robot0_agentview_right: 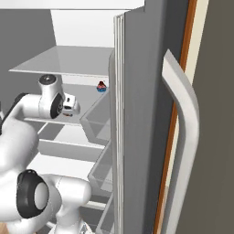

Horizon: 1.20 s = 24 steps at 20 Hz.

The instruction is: Pick the two mangos from the fridge and place them on the plate next to the blender to make a fruit smoothie.

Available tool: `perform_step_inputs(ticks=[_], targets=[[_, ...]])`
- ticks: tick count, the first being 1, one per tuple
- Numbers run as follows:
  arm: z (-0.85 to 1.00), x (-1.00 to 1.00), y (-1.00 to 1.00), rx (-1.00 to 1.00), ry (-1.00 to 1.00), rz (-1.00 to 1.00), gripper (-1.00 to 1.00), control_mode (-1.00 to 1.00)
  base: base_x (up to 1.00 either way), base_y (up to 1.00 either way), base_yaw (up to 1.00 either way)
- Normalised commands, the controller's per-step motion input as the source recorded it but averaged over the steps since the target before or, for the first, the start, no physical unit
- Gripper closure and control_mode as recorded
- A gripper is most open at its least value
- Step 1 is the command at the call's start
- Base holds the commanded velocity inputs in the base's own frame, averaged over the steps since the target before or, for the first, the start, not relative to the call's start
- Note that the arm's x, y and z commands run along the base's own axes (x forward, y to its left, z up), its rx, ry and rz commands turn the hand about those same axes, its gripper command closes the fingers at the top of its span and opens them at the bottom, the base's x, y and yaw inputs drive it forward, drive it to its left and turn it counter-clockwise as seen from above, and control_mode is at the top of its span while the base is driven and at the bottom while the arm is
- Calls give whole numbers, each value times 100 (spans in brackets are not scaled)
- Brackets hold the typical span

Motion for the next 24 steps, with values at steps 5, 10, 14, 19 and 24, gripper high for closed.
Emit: perform_step_inputs(ticks=[5, 10, 14, 19, 24], targets=[[-24, 30, 4, 0, -4, 0, -100, -100, 0, 0, 0], [-9, 30, 12, 0, -2, 0, -100, -100, 0, 0, 0], [0, 37, 18, 0, 0, 0, -100, -100, 0, 0, 0], [-3, 36, 5, 0, 0, 0, -100, -100, 0, 0, 0], [-22, 24, 0, 0, 0, 0, -100, -100, 0, 0, 0]])
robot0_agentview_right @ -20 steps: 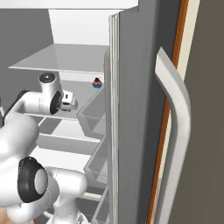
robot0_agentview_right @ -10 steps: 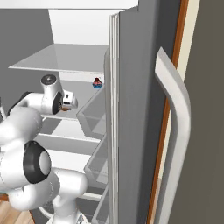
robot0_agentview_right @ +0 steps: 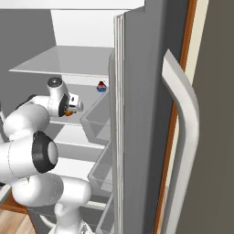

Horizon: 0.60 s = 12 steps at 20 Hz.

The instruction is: Pick the two mangos from the fridge and place them on the plate next to the blender to make a fruit smoothie.

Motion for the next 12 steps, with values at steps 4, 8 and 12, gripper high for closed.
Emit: perform_step_inputs(ticks=[4, 8, 12], targets=[[-26, 9, 1, 0, 0, 0, 100, -100, 0, 0, 0], [-22, 0, 1, 0, -1, 0, 100, -100, 0, 0, 0], [0, -4, 0, 0, -3, 0, 100, -100, 0, 0, 0]])
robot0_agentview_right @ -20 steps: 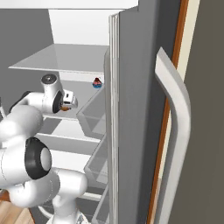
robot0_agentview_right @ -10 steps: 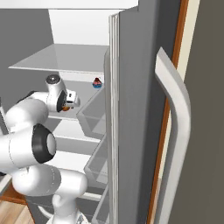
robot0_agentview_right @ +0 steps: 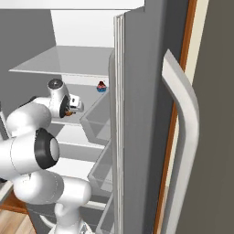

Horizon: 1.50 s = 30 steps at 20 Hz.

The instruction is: Pick the two mangos from the fridge and place them on the plate next to the blender to make a fruit smoothie.

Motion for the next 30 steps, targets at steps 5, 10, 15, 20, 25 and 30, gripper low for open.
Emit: perform_step_inputs(ticks=[5, 10, 15, 20, 25, 30], targets=[[18, -85, -1, 0, -10, 0, 100, -100, 0, 0, 0], [94, -100, -2, 0, -7, 0, 100, -100, 0, 0, 0], [100, -100, -11, 0, 2, 0, 100, -100, 0, 0, 0], [91, -100, -27, 0, 14, 0, 100, -100, 0, 0, 0], [35, -100, -56, 0, 19, 0, 100, -100, 0, 0, 0], [0, -60, -21, -1, 3, 0, 100, 100, -40, -10, 2]])
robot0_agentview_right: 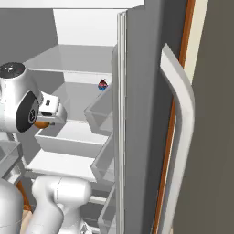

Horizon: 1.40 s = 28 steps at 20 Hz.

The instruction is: Pick the two mangos from the fridge and place them on the plate next to the blender to make a fruit smoothie.

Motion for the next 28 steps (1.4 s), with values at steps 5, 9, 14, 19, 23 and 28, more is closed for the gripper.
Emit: perform_step_inputs(ticks=[5, 9, 14, 19, 23, 28], targets=[[0, 0, 0, 0, 0, 0, 100, 100, -100, 24, 65], [0, 0, 0, 0, 0, 0, 100, 100, -84, 51, 90], [0, 0, 0, 0, 0, 0, 100, 100, -51, 65, 97], [0, 0, 0, 0, 0, 0, 100, 100, 23, 84, 74], [0, 0, 0, 0, 0, 0, 100, 100, 100, 92, 39], [0, 0, 0, 0, 0, 0, 100, 100, 100, 50, 12]])
